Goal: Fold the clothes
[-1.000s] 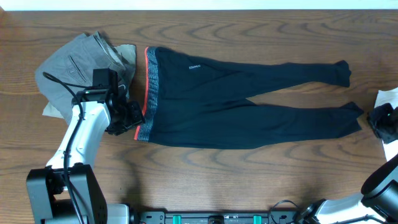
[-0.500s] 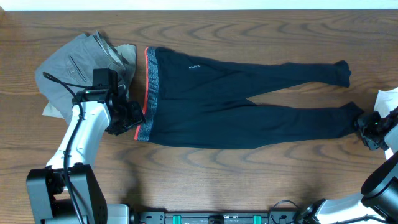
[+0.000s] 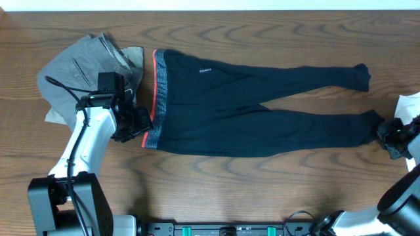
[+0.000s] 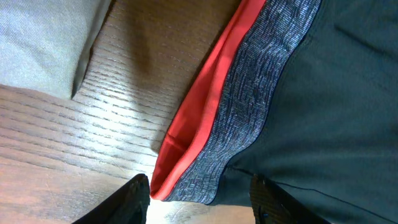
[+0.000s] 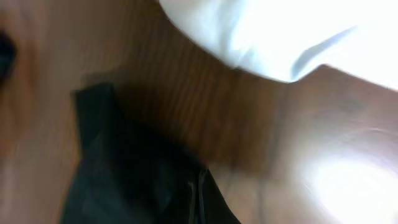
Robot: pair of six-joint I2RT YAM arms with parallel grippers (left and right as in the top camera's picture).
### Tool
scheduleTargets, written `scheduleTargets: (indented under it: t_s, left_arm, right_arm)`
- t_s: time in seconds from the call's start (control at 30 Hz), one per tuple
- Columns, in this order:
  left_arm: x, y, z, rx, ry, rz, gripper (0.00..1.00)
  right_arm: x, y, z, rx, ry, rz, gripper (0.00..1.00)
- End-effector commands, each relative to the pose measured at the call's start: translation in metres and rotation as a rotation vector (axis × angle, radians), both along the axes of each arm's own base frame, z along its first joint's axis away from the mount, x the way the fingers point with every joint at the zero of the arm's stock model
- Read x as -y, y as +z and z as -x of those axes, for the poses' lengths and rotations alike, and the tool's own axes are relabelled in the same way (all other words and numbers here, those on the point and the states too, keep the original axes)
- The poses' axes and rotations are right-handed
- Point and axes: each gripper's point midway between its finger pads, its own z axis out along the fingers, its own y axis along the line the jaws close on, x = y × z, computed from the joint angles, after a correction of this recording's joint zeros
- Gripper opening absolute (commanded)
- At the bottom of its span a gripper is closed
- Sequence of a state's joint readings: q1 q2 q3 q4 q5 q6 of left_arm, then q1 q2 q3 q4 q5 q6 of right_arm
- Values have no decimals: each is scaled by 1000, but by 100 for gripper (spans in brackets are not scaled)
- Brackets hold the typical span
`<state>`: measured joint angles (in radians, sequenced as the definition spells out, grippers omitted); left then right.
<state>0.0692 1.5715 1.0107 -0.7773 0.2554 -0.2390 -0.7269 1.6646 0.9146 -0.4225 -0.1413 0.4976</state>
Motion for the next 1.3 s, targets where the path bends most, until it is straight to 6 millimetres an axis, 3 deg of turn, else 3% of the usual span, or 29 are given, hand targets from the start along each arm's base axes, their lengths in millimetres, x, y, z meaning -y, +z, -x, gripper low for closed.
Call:
scheduleTargets:
  t_s: [0.0,0.1,0.23,0.43,0.6,0.73,0.8,1.0,1.27]
  left_arm:
    - [-2,6,-6,21,14,-1,54]
    - [-2,6,-6,21,14,-1,54]
    - [-2,6,-6,21,14,-1,54]
    - [-2,6,-6,21,14,-1,54]
    - [-2,6,-6,21,14,-1,54]
    - [5,7,-6,32,-32,26,54]
    - [9,8,-7,43,-76,20,54]
    - [27,19,-16,82,-145,30,54]
    - [54,33,-35,191,-300,39,55]
  right_arm:
    - [31,61,-2,61,-61,172,1]
    - [36,77,7,48,-91,231,1]
    - [42,77,22,-8,-151,264,4]
    - [42,74,23,-18,-155,258,20]
    - [39,76,14,24,-135,241,24]
    - [14,85,-28,182,76,185,28]
    - [-9,91,-55,275,226,162,37]
    - [-54,71,-97,302,386,131,40]
    - [-68,41,-165,345,523,87,43]
